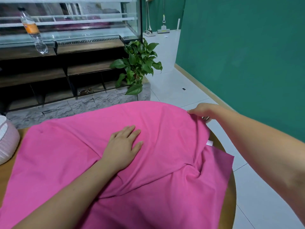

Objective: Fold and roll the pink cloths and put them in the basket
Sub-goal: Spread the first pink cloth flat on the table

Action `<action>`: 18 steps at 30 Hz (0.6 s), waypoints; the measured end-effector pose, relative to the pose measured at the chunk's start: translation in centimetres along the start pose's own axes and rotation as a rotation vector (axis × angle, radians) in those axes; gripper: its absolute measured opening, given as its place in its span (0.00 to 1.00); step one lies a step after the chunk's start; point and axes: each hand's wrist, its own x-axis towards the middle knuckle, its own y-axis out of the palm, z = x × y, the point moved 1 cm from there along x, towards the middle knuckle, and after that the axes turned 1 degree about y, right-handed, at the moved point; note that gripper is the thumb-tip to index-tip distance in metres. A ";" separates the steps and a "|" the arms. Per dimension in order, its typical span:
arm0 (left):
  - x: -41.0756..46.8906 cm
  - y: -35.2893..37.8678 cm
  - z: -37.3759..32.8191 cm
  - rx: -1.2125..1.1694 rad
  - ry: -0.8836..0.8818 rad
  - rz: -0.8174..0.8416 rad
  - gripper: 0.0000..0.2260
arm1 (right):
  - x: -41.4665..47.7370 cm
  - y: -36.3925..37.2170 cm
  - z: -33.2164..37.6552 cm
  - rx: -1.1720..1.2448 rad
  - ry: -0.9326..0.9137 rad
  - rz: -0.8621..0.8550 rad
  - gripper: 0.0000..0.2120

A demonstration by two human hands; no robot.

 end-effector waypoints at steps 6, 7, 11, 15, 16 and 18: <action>-1.4 -0.5 -0.7 0.009 0.008 -0.036 0.29 | -3.5 1.1 -4.2 0.253 -0.154 -0.070 0.23; -1.8 -0.5 -0.9 0.007 0.015 -0.043 0.28 | -4.5 1.3 -4.9 0.243 -0.164 -0.106 0.29; -3.4 -0.9 -1.7 0.008 0.032 -0.055 0.26 | -9.2 2.0 -7.5 0.153 -0.253 -0.215 0.38; -5.1 -1.4 -2.4 0.000 0.046 -0.057 0.27 | -13.6 2.5 -9.2 0.038 -0.304 -0.148 0.30; -5.4 -1.5 -2.6 0.000 0.048 -0.056 0.27 | -14.3 2.6 -9.7 0.022 -0.301 -0.110 0.29; -6.1 -1.8 -3.2 0.005 0.050 -0.050 0.27 | -15.1 2.9 -10.4 -0.036 -0.291 -0.068 0.29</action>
